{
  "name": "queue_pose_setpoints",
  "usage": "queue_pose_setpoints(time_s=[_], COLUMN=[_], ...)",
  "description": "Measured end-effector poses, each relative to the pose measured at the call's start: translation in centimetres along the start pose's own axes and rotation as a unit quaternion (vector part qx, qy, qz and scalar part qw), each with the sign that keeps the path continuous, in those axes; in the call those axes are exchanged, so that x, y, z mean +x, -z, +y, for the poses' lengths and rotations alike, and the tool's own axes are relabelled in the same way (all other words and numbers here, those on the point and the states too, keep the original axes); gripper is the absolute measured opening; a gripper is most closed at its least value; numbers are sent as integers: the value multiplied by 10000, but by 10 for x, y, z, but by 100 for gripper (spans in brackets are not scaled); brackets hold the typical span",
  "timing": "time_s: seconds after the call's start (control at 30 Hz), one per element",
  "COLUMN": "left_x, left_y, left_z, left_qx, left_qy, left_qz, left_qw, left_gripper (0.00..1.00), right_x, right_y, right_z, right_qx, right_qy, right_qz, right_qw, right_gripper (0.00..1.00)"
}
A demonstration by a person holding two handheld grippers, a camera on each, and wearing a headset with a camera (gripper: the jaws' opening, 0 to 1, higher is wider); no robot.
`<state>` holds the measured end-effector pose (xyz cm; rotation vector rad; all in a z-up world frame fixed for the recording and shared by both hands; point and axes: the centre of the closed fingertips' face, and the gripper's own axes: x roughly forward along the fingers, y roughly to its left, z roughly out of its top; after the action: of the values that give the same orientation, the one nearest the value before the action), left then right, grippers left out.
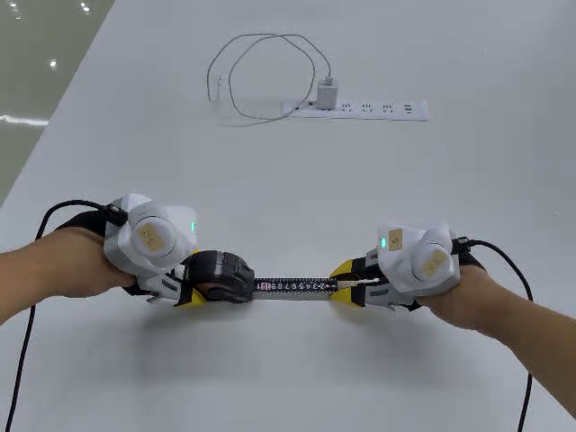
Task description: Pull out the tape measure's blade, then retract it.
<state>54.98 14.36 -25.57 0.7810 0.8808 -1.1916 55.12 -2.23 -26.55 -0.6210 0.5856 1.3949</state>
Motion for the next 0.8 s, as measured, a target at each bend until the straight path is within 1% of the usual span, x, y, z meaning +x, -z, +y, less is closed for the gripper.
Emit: queue_pose_setpoints(time_s=[0.53, 0.8], left_x=[0, 0], left_y=[0, 0], left_z=[0, 0], left_qx=[12, 11], left_qy=[7, 3], left_qz=[10, 15], left_qw=[10000, 10000], left_gripper=[28, 28], right_x=[-10, -13], right_y=[10, 12], right_z=[-2, -2], right_qx=[59, 58], right_qy=[61, 74], right_qz=[72, 89], right_qw=[9999, 9999], right_gripper=[7, 7])
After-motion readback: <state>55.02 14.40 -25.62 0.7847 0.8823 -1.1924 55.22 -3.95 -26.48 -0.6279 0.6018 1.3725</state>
